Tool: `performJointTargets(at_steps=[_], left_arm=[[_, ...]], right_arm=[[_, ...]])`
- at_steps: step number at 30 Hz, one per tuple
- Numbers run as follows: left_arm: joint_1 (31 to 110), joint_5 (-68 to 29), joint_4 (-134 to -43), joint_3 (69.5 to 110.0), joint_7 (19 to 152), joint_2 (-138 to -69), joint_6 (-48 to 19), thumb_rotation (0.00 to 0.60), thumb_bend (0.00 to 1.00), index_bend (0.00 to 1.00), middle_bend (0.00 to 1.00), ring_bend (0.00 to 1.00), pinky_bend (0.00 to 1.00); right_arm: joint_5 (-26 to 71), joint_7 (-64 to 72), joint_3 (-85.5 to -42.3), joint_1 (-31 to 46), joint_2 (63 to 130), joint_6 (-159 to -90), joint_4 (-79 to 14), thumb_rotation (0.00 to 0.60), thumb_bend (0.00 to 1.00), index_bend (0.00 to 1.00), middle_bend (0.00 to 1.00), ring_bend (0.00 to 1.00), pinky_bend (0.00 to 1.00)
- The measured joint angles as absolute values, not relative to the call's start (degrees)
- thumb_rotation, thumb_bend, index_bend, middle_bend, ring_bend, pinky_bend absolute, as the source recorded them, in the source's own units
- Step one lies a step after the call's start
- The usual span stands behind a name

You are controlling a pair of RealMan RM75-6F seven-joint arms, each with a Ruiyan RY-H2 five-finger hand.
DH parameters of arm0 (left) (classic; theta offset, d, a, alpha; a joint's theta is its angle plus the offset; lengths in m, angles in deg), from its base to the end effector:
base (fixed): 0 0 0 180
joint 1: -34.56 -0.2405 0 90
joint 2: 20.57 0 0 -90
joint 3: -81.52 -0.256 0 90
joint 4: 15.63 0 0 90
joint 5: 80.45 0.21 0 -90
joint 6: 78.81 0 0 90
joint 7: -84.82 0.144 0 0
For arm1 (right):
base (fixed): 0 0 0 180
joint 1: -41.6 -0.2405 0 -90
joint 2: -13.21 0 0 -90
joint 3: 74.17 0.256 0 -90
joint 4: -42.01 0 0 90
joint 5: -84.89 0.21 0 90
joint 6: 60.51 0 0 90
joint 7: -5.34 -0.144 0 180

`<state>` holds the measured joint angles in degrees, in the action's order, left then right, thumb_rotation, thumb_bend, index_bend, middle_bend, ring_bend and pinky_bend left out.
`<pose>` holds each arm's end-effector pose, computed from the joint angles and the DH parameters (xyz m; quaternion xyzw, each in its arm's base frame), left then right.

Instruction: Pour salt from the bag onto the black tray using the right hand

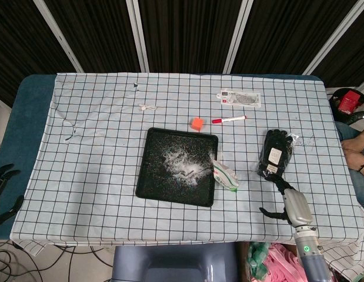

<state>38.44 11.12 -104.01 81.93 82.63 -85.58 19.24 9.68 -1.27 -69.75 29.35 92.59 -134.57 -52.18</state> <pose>-0.3027 0.1647 0.1781 -0.5851 -0.3130 -0.4526 0.5957 -0.2731 -0.2157 0.0545 0.5198 -0.5629 0.4475 0.4612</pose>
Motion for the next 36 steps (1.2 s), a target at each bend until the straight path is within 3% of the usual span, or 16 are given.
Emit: performJointTargets(at_steps=[15, 36], left_arm=[[37.7, 7.4, -103.9, 84.6, 86.8, -86.7, 18.5, 0.600, 0.32, 0.25, 0.16, 0.05, 0.12], [37.2, 5.7, -103.5, 86.6, 89.9, -87.7, 17.8, 0.600, 0.32, 0.25, 0.16, 0.05, 0.11]], right_arm=[[14.9, -4.1, -64.9, 24.2, 103.4, -127.1, -45.6, 0.600, 0.09, 0.21, 0.14, 0.21, 0.30], [16.2, -3.7, -61.0, 19.9, 114.7, -126.3, -35.2, 0.600, 0.09, 0.21, 0.15, 0.21, 0.30]])
